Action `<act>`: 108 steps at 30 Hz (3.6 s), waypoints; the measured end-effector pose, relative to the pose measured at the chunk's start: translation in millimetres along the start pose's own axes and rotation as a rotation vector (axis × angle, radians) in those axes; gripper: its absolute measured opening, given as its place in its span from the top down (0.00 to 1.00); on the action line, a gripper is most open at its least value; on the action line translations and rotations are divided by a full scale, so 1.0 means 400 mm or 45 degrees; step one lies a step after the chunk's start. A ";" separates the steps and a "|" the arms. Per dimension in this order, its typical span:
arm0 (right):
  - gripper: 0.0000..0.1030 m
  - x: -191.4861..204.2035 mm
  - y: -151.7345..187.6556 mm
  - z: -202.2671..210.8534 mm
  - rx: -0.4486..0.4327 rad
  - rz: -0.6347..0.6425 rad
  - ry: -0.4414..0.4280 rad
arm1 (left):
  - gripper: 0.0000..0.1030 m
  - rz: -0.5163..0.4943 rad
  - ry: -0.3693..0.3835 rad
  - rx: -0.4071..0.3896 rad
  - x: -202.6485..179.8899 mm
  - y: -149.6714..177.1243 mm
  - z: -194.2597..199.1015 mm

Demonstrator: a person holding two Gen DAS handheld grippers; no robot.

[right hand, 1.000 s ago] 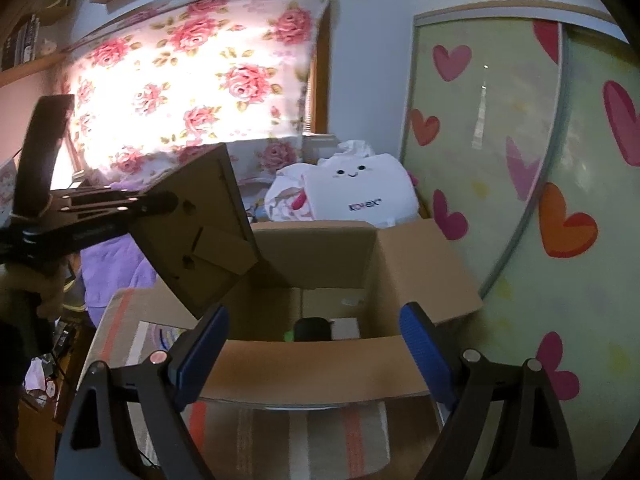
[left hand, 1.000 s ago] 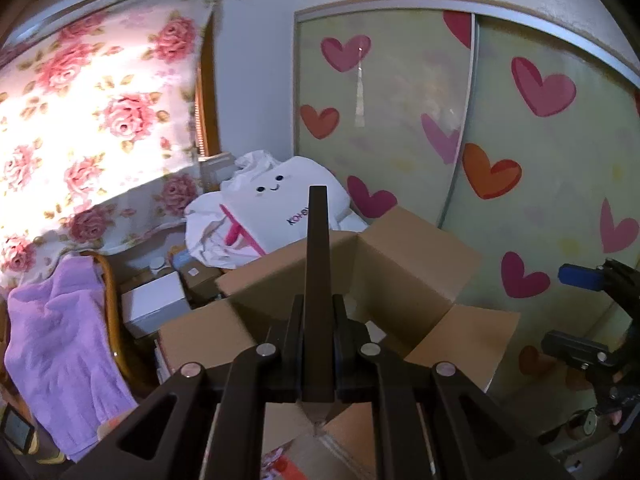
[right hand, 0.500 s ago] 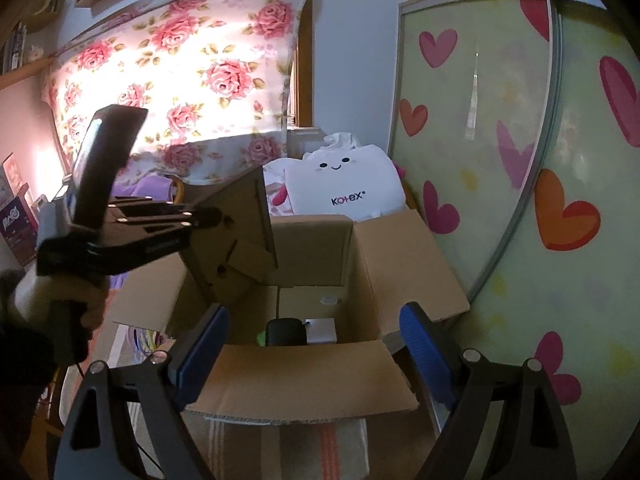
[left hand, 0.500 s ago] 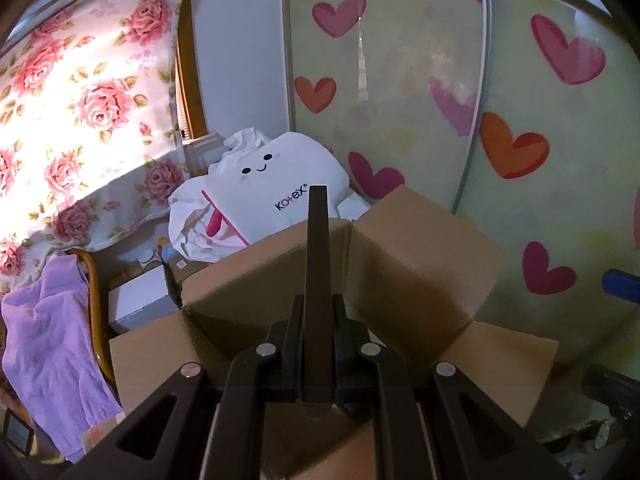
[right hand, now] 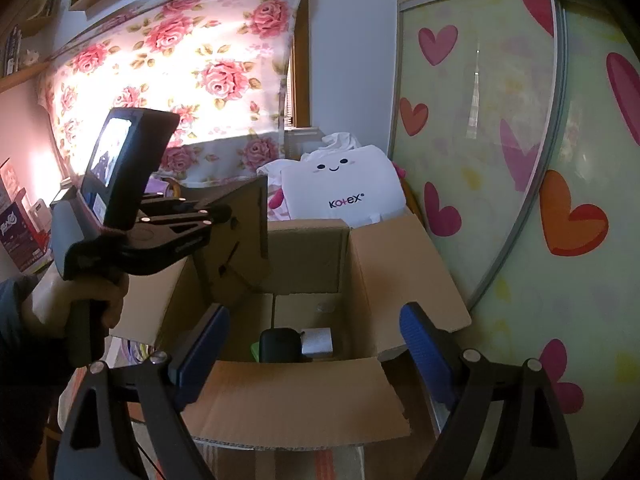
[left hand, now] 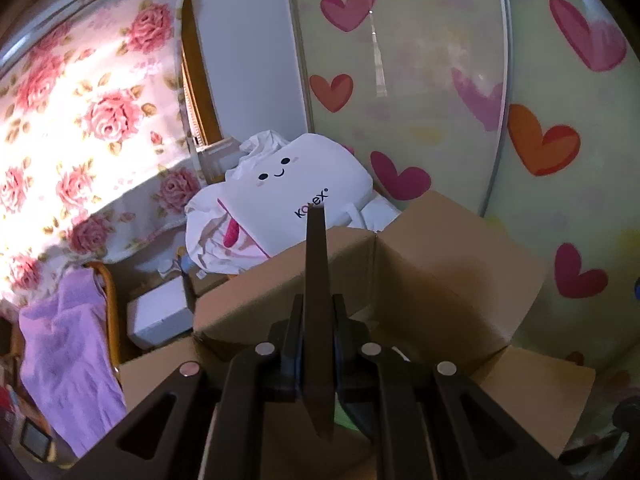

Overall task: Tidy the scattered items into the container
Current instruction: 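Carry the picture frame over the cardboard box with the left tool, then open the left tool to drop the picture frame into the box, then move the right tool to the pipe cleaner bundle and grasp it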

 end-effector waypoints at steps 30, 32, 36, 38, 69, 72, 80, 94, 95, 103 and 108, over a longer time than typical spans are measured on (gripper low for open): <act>0.13 0.251 0.029 0.040 0.022 0.108 -0.167 | 0.41 0.169 -0.252 -0.123 0.232 0.131 0.250; 0.13 0.295 0.038 0.044 0.024 0.124 -0.186 | 0.41 0.191 -0.280 -0.130 0.267 0.163 0.286; 0.13 0.383 0.061 0.056 0.032 0.136 -0.235 | 0.40 0.237 -0.315 -0.137 0.325 0.231 0.356; 0.13 0.435 0.078 0.058 0.044 0.151 -0.259 | 0.38 0.255 -0.334 -0.139 0.351 0.265 0.390; 0.13 0.940 0.410 -0.119 0.056 0.356 -0.347 | 0.33 0.545 -0.523 0.000 0.641 0.794 0.526; 0.13 0.961 0.436 -0.171 0.075 0.348 -0.343 | 0.33 0.567 -0.502 0.033 0.649 0.841 0.489; 0.13 0.971 0.477 -0.302 0.093 0.332 -0.269 | 0.33 0.592 -0.404 0.077 0.648 0.919 0.387; 0.13 0.965 0.531 -0.480 0.142 0.297 -0.179 | 0.33 0.584 -0.286 0.113 0.648 0.962 0.276; 0.13 0.968 0.537 -0.491 0.154 0.297 -0.180 | 0.33 0.584 -0.288 0.116 0.650 0.966 0.275; 0.22 0.982 0.566 -0.538 0.195 0.293 -0.188 | 0.33 0.616 -0.297 0.130 0.676 0.999 0.272; 0.38 0.981 0.581 -0.552 0.236 0.269 -0.207 | 0.33 0.622 -0.295 0.128 0.680 1.005 0.268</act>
Point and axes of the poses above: each gripper's, at about its wrist camera, not at the fingertips, and z roughly against the way its jaws point, x to its left, y to its underside, the point moved 10 cm from there along -z, roughly the way its jaws point, and after that the axes turned 11 degrees about y, right-handed, at the moved point
